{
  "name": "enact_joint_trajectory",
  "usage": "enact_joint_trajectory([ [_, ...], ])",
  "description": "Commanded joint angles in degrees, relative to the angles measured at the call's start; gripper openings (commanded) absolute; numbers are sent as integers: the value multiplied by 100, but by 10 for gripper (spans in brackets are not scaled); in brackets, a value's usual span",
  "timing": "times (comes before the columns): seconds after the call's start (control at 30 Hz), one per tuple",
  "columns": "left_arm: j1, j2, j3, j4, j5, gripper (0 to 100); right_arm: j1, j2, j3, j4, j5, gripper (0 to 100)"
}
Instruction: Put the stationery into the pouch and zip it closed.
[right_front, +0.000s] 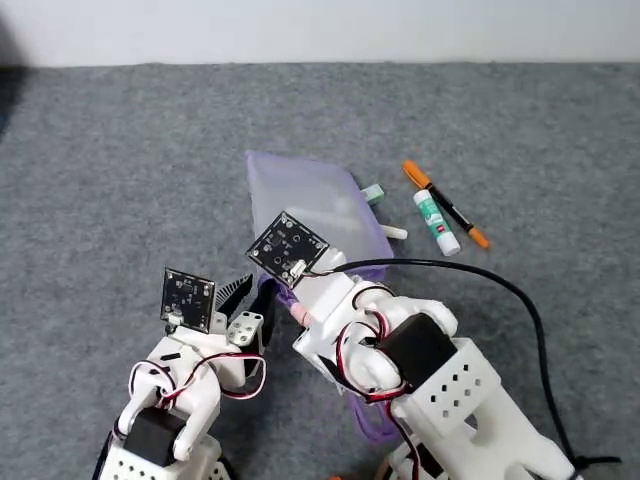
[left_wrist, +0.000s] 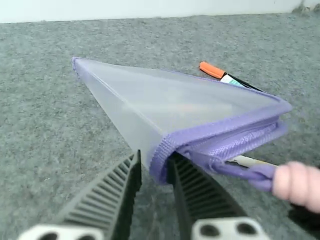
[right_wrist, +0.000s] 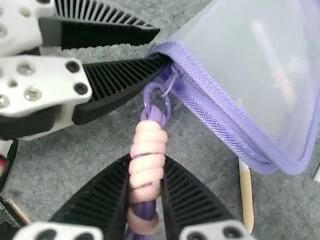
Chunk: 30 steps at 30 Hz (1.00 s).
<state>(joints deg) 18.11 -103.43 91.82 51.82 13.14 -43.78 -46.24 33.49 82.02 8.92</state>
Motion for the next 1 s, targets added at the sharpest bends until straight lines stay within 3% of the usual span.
enact_joint_trajectory([
  [0.0,18,-44,-48,-149,0,73,-110,-259,-62,136,-53,8],
  [0.17,18,-44,4,-149,0,13,-295,-488,-44,418,-79,8],
  [0.43,9,-44,189,-149,0,12,-242,-857,-26,699,-79,8],
  [0.63,-123,-44,189,-97,0,12,796,-1262,-26,760,70,7],
  [0.77,-615,-26,180,-97,-35,12,1508,-1534,-26,927,440,7],
  [0.97,-1310,-44,-31,334,-651,12,2492,-1807,-18,927,932,7],
])
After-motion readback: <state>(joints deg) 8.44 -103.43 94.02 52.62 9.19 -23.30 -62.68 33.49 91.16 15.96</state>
